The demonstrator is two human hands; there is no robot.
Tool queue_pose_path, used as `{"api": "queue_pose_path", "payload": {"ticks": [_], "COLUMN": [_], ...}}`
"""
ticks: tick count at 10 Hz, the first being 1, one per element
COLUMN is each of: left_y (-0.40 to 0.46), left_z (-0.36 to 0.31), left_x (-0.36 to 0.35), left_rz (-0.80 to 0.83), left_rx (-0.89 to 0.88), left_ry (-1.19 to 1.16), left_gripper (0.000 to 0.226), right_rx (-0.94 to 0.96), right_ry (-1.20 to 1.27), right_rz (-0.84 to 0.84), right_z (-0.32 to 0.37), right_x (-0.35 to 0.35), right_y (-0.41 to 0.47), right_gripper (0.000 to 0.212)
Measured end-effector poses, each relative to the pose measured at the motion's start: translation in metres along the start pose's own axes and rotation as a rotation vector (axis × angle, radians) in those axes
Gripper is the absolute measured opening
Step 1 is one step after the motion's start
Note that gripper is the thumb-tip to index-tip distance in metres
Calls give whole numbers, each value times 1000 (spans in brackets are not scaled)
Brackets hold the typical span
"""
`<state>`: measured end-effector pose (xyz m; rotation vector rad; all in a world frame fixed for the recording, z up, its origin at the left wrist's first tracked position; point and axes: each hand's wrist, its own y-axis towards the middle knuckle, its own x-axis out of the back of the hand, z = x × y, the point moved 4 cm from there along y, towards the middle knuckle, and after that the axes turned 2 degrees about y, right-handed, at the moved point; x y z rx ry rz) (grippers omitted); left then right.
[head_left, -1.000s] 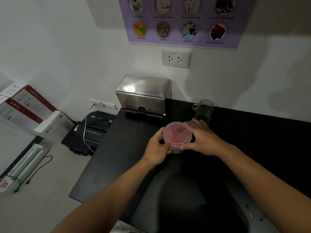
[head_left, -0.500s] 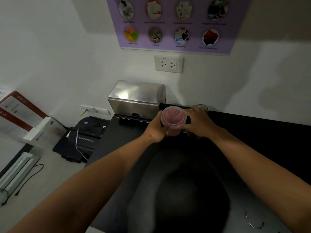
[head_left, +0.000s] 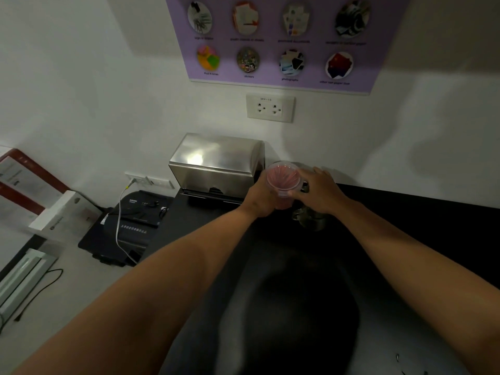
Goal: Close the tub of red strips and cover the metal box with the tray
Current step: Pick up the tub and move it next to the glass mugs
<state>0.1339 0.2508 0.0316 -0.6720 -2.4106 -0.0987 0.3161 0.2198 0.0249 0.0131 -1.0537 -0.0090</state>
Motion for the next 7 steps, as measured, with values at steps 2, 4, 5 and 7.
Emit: {"api": "queue_pose_path", "payload": {"ticks": [2, 4, 5, 7], "left_y": [10, 14, 10, -4], "left_z": [-3, 0, -2, 4], "left_x": [1, -1, 1, 9], "left_rz": [-28, -28, -18, 59], "left_rx": [-7, 36, 54, 76], "left_ry": [2, 5, -7, -75], "left_gripper": [70, 63, 58, 48], "right_rx": [-19, -22, -41, -53], "right_ry": [3, 7, 19, 67], "right_rz": [26, 24, 30, -5], "right_z": [-7, -10, -5, 20], "right_x": [-2, -3, -1, 15], "right_y": [12, 15, 10, 4], "right_gripper": [75, 78, 83, 86]}}
